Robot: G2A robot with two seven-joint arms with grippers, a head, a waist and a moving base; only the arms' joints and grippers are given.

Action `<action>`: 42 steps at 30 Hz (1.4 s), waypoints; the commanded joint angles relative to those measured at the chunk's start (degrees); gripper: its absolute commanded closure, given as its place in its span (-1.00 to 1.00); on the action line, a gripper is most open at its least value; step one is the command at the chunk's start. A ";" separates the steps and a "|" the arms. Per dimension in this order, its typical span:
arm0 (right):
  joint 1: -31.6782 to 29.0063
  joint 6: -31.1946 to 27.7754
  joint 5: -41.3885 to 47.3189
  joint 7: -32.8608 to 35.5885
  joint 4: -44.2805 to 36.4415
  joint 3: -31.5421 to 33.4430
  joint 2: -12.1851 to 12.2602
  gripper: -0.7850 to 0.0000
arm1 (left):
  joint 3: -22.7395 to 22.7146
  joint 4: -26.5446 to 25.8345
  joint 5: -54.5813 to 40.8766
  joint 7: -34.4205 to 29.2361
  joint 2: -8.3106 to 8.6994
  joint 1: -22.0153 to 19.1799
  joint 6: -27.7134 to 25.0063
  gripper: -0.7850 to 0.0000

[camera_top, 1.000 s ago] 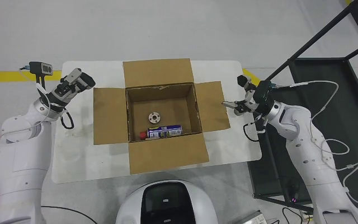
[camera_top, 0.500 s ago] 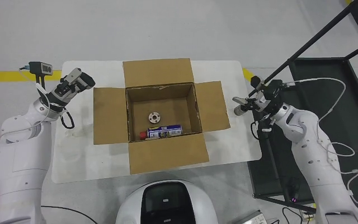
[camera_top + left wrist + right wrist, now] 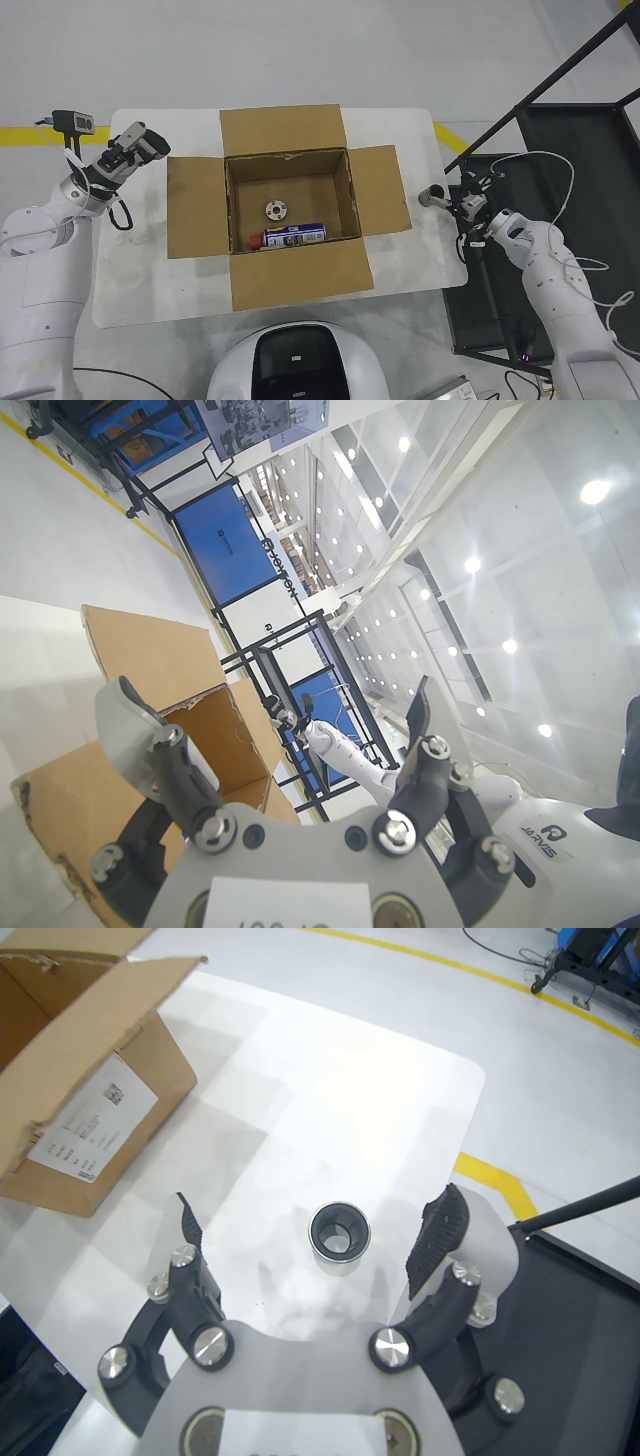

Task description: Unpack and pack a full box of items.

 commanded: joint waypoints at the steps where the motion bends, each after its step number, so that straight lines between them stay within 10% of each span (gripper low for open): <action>1: 2.66 1.16 -1.30 -0.66 4.18 -2.27 -0.70 -1.00 | 0.00 0.00 0.00 0.00 0.00 0.00 0.00 -1.00; 14: 12.31 2.77 -4.39 -2.40 19.67 -10.78 -4.33 -1.00 | 0.00 0.00 0.00 0.00 0.00 0.00 0.00 -1.00; 16: 13.36 3.18 -4.26 -2.60 21.36 -11.42 -4.78 -0.65 | 0.00 0.00 0.00 0.00 0.00 0.00 0.00 -1.00; 18: 14.31 3.46 -4.41 -2.77 22.68 -12.07 -5.19 0.44 | 0.00 0.00 0.00 0.00 0.00 0.00 0.00 -1.00; 20: 15.19 3.61 -4.53 -3.02 23.88 -12.64 -5.55 1.00 | 0.00 0.00 0.00 0.00 0.00 0.00 0.00 -1.00; 32: 18.46 2.88 -6.09 -8.42 27.98 -14.70 -6.44 1.00 | 0.00 0.00 0.00 0.00 0.00 0.00 0.00 -1.00; 42: 18.64 -5.93 -12.78 -24.02 14.84 -11.87 -1.91 1.00 | 0.00 0.00 0.00 0.00 0.00 0.00 0.00 -1.00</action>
